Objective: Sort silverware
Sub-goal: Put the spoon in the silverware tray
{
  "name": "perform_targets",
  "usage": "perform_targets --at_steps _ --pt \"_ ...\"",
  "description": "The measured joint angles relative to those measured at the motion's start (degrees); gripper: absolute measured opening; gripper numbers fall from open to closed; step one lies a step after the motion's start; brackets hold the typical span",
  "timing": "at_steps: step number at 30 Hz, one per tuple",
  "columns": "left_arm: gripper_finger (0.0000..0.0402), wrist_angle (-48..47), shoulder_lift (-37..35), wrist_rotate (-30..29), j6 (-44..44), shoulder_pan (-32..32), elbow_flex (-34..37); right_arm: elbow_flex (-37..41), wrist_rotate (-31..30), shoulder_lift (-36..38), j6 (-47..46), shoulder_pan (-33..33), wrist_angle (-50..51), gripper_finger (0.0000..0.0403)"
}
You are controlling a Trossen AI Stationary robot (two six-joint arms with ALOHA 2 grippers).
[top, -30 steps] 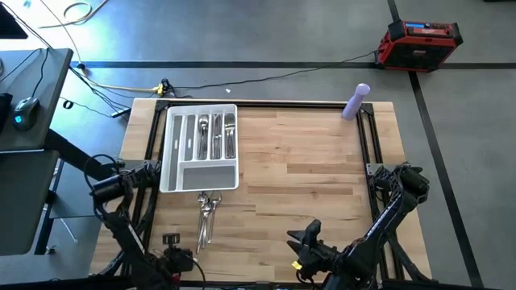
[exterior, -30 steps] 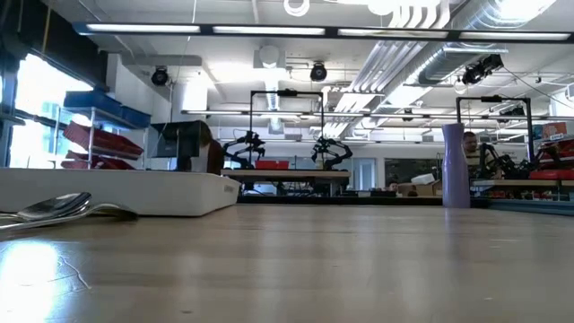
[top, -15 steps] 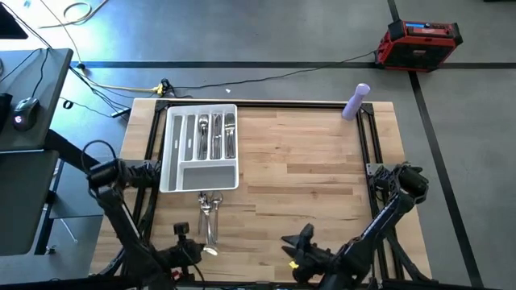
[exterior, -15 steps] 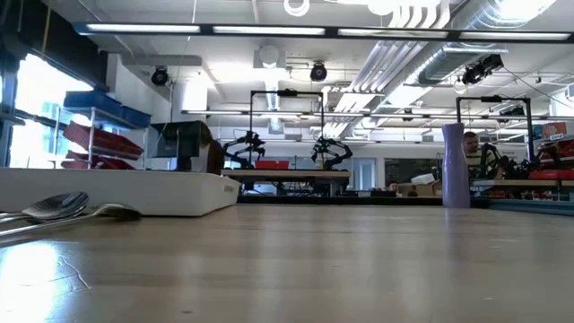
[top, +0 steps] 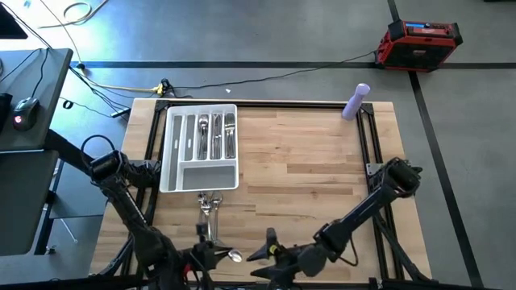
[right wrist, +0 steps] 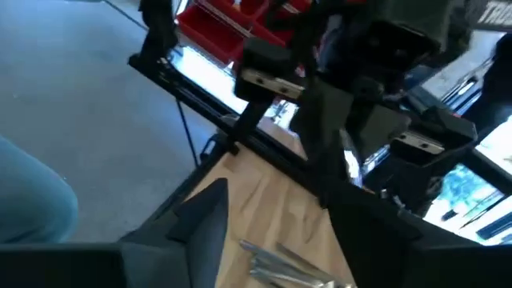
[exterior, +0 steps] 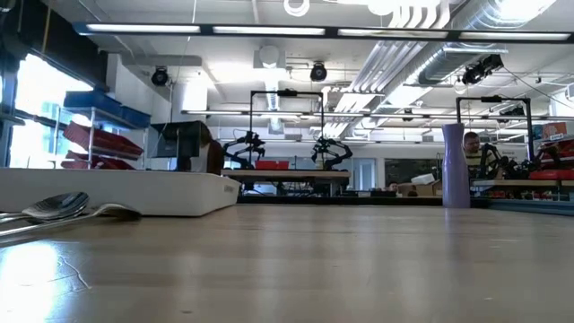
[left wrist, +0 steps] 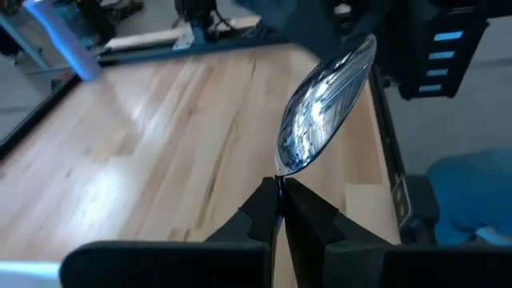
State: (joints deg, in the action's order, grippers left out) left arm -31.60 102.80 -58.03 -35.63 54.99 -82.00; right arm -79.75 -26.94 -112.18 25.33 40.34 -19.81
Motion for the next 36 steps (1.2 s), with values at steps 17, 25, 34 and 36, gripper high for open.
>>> perform_targets --at_steps 17,25,34,36 --pt "0.0000 6.24 0.91 0.55 5.77 -1.30 0.00 0.02 3.74 -0.61 3.07 -4.04 -6.52 0.0107" --pt "0.0000 6.17 1.51 0.70 4.61 -1.45 0.02 -0.02 5.00 -0.59 1.30 -5.12 -5.95 0.0007" --pt "0.0051 5.93 1.51 2.14 5.52 -0.97 0.09 -0.02 -7.10 -0.61 -1.37 -3.86 -5.52 0.0000" --pt "0.0069 5.78 1.51 1.19 5.52 -0.48 0.09 -0.02 -9.03 0.08 -3.68 -3.93 -2.62 0.0000"
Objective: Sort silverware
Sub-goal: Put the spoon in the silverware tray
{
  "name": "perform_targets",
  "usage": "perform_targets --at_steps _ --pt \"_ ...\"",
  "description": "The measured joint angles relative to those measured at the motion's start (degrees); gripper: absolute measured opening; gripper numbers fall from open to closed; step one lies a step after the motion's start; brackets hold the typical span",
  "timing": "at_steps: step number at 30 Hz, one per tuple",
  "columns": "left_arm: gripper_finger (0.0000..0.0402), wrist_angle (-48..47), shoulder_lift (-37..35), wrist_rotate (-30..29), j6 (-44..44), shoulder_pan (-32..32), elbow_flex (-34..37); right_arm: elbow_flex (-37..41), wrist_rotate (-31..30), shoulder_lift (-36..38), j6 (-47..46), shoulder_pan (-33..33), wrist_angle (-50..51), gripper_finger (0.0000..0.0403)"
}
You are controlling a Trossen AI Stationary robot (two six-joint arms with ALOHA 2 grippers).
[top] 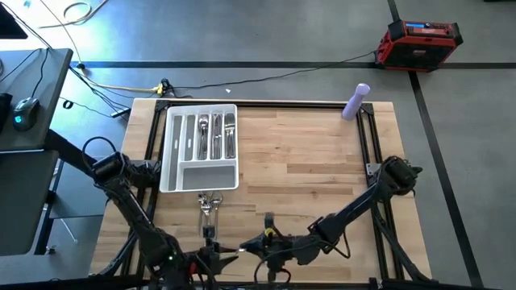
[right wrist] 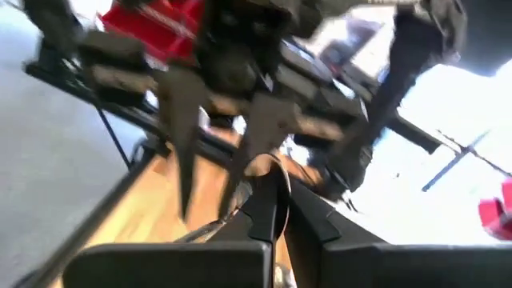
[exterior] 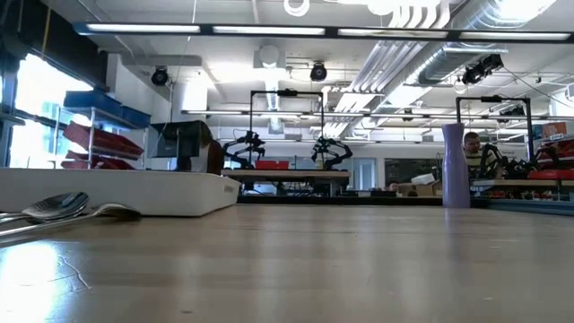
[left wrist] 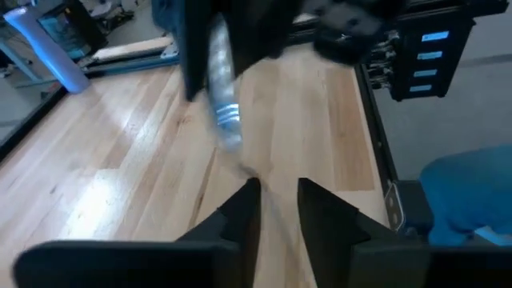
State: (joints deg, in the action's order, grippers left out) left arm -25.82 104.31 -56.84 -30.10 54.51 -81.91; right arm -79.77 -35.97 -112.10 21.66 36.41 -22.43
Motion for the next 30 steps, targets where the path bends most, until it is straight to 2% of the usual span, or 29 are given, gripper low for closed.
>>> perform_targets --at_steps 7,13,18,22,30 --pt "0.0098 -1.28 0.00 -3.80 0.33 1.26 0.15 0.00 -5.84 4.11 -9.06 -0.94 11.59 0.0000" --pt "0.0099 -1.46 3.58 -5.40 0.37 -1.93 0.55 0.00 -2.79 5.53 -13.77 -1.18 12.52 0.0000" --pt "0.0099 -0.90 6.41 -5.22 0.21 -5.26 0.55 0.00 -2.67 5.88 -13.70 -1.18 12.71 0.0000" --pt "0.0099 -0.23 6.48 -3.70 0.19 -6.70 0.53 0.00 -2.43 5.82 -13.75 -1.18 13.50 0.0000" --pt "0.0099 1.39 6.52 -4.31 -0.51 -7.21 0.55 0.00 -2.36 5.82 -13.73 -1.17 13.76 0.0000"
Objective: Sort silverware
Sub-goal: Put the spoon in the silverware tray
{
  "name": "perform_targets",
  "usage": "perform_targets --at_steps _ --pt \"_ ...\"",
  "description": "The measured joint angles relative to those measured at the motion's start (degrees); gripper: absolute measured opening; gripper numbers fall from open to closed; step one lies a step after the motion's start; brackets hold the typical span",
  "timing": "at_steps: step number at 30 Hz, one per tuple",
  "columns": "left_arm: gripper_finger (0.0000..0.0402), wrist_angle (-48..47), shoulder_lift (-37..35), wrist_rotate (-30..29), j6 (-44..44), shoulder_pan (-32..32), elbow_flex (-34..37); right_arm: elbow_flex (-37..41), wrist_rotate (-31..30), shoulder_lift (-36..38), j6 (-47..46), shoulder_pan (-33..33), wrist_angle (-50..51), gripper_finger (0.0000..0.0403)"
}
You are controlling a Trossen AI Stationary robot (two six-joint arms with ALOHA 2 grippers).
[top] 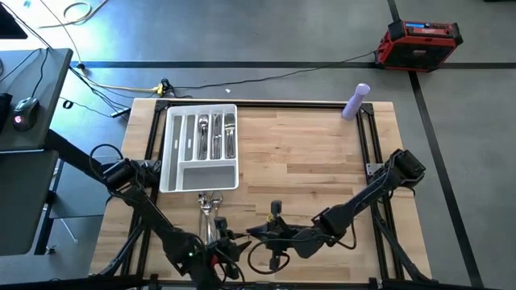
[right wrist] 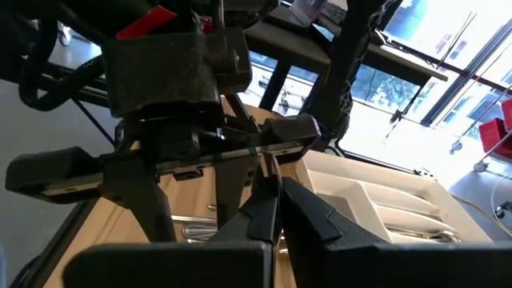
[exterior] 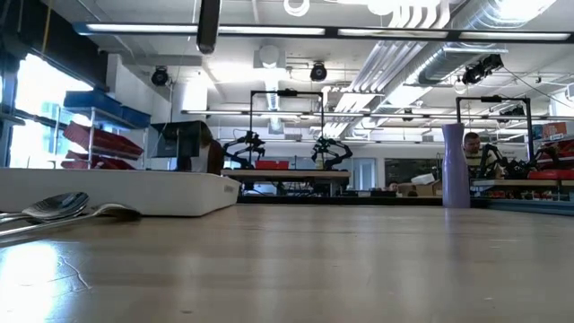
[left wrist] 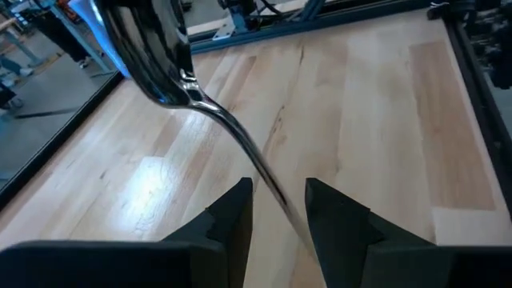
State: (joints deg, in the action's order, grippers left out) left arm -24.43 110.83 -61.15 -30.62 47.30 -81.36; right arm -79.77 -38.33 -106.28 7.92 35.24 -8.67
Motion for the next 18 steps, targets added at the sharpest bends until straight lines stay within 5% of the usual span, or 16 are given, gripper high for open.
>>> perform_targets --at_steps 4,10,18 --pt "0.0088 0.01 -0.01 -1.42 0.58 -0.06 0.00 0.00 0.13 0.00 0.01 0.00 -0.02 0.0000" --pt "0.0010 -0.15 0.02 -2.62 0.41 0.11 0.00 -0.07 2.86 0.00 0.08 0.01 -0.15 0.0001" --pt "0.0001 -1.03 0.01 -5.02 -0.30 1.21 0.00 -0.09 1.56 0.04 7.21 0.96 0.44 0.0033"
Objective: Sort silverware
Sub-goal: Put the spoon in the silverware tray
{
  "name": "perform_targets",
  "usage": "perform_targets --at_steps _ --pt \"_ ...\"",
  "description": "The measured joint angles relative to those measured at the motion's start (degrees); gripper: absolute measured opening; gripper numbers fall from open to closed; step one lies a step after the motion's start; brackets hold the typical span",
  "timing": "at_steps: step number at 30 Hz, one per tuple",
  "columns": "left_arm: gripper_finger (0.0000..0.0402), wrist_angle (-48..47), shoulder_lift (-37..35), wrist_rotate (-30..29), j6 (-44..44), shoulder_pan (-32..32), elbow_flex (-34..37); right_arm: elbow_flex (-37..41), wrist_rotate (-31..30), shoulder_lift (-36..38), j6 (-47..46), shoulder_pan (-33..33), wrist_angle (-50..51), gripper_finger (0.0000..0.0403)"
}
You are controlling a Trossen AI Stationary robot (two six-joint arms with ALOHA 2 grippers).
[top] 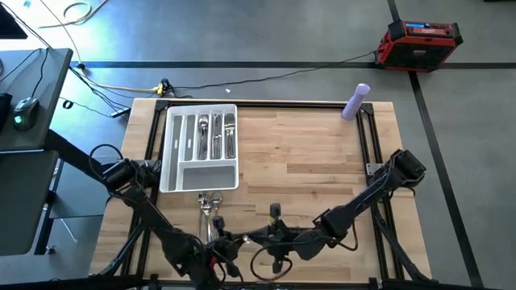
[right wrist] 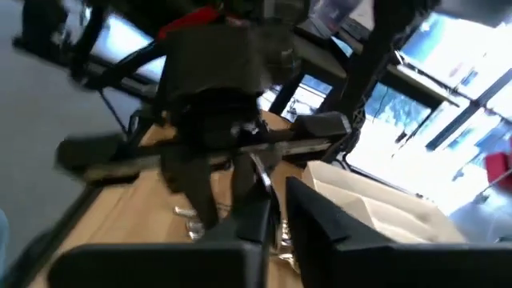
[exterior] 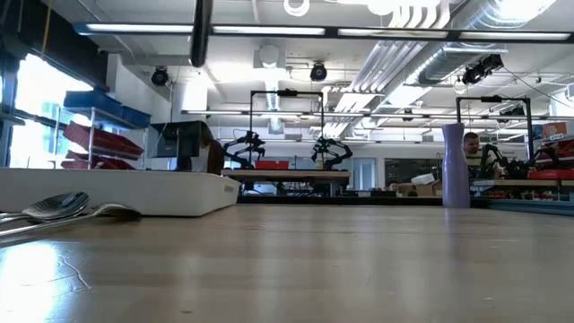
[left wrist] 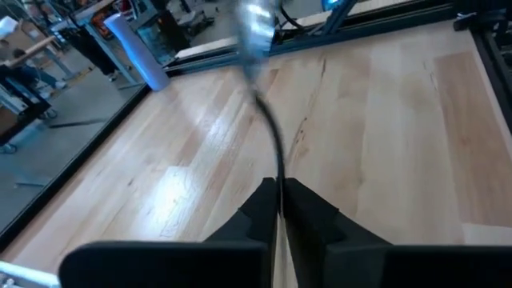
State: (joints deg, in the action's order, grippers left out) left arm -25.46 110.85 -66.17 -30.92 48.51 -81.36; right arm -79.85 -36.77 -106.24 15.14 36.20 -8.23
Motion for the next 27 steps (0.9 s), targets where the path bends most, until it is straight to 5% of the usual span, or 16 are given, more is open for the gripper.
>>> perform_targets --at_steps 4,11,17,20,23,27 --pt "0.0000 -2.39 -0.08 -1.05 -2.40 0.33 -0.05 0.07 -6.15 1.93 2.45 2.02 1.93 0.0122" --pt "0.0000 -15.21 -3.93 0.11 -8.91 -0.54 0.04 0.00 -29.32 8.03 9.36 9.28 3.67 0.0277" --pt "0.0000 -44.85 -9.79 -5.09 -28.71 -6.44 0.44 0.00 -35.21 12.26 9.93 14.61 4.01 0.0286" --pt "0.0000 -52.86 -14.96 -6.27 -38.62 -11.37 6.10 0.00 -36.73 12.70 9.99 16.23 4.73 0.0277" --pt "0.0000 -50.07 -23.20 -5.04 -45.14 -16.47 17.03 0.00 -36.74 12.70 10.40 16.81 6.09 0.0268" --pt "0.0000 -35.21 -37.83 -1.67 -43.88 -21.37 32.74 0.00 -36.73 12.68 10.32 16.43 8.92 0.0259"
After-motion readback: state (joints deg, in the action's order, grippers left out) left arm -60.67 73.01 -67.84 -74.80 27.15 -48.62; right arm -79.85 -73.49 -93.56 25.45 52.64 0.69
